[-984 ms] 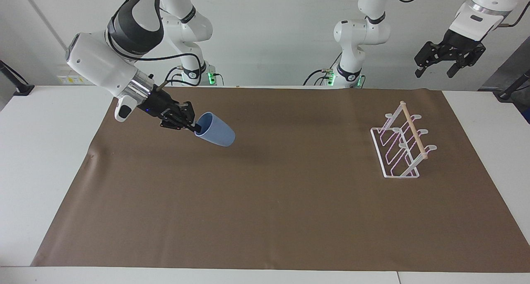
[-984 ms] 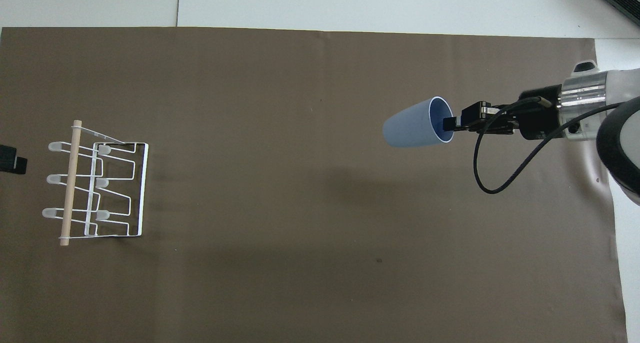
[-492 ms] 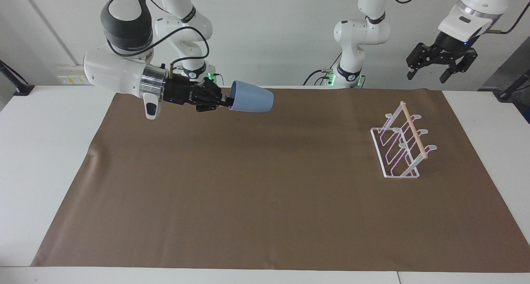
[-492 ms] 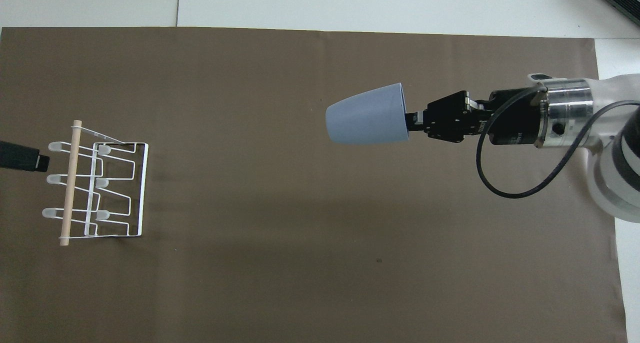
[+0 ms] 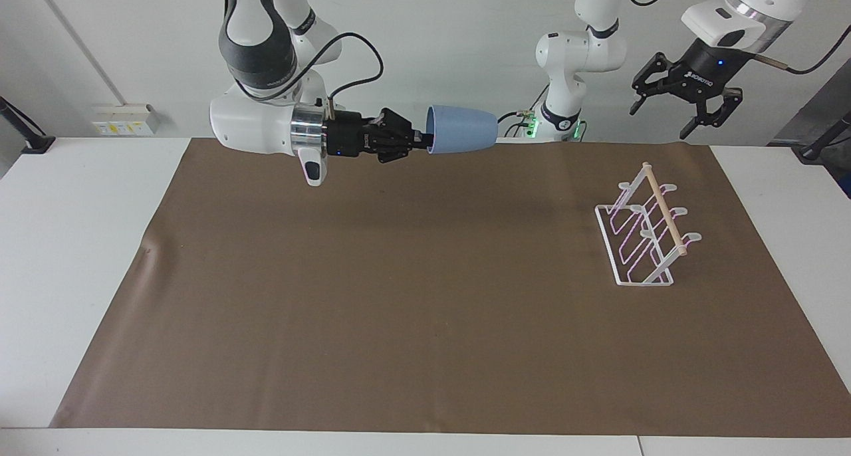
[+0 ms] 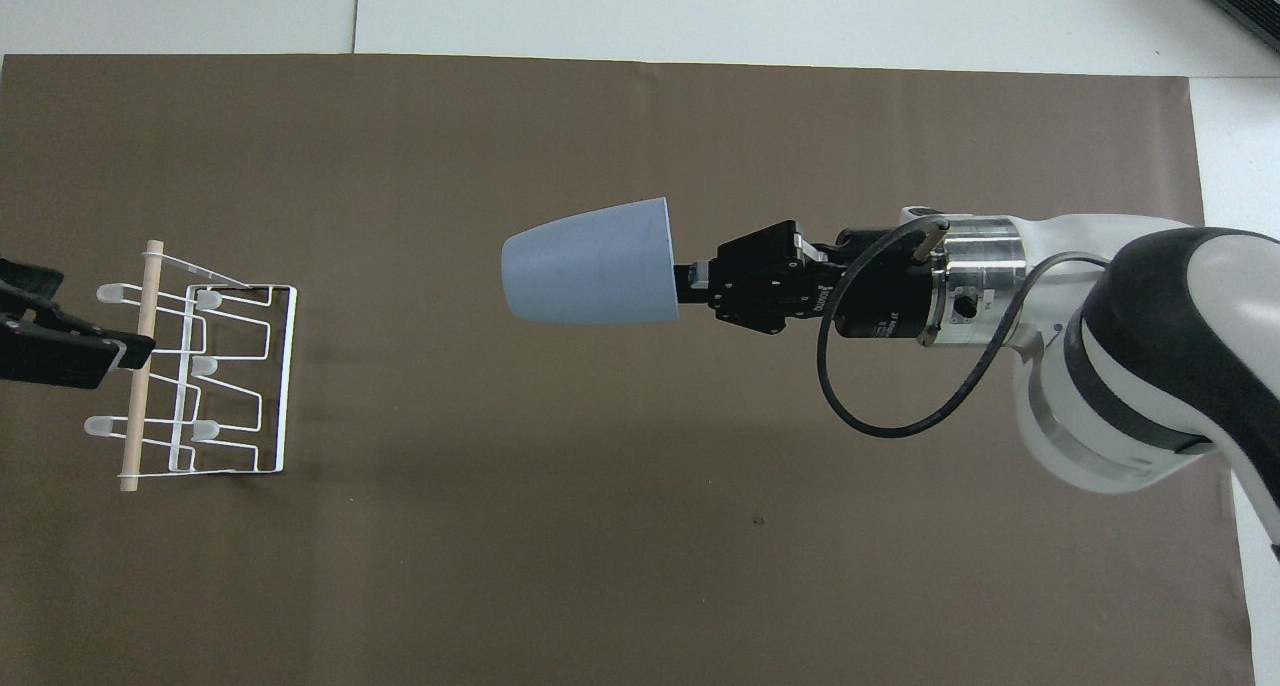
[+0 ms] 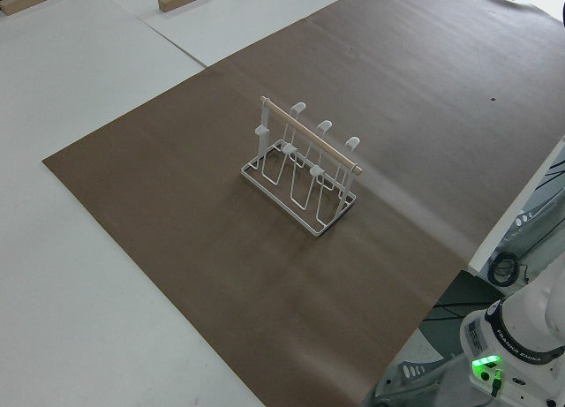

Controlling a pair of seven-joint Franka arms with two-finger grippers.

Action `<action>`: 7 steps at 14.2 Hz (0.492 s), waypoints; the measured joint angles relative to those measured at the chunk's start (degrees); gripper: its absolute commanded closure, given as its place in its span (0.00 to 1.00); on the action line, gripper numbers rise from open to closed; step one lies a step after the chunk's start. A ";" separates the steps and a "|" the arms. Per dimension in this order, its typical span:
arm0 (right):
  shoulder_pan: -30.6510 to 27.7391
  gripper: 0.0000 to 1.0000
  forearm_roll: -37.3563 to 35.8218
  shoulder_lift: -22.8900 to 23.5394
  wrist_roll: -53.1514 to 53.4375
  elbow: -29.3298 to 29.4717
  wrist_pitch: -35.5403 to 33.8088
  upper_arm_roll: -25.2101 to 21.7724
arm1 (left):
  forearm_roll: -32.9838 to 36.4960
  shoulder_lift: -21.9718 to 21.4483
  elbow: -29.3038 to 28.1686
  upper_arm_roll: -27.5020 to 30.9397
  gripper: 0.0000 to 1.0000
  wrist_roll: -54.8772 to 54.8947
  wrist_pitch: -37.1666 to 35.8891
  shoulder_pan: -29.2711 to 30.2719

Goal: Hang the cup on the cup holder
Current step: 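Lift the blue cup with the right gripper toward the table center, then hold the cup with the right gripper while the left gripper grasps it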

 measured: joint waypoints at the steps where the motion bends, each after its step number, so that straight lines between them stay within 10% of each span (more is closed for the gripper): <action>1: 1.14 1.00 1.43 -0.02 0.00 -0.38 1.35 0.00 | -0.06 -0.07 0.00 -1.04 0.00 2.39 0.25 -0.01; 7: 3.17 1.00 4.00 -0.38 0.00 -0.91 3.37 -0.20 | -0.17 -0.97 -0.01 -9.15 0.00 13.50 6.28 -0.26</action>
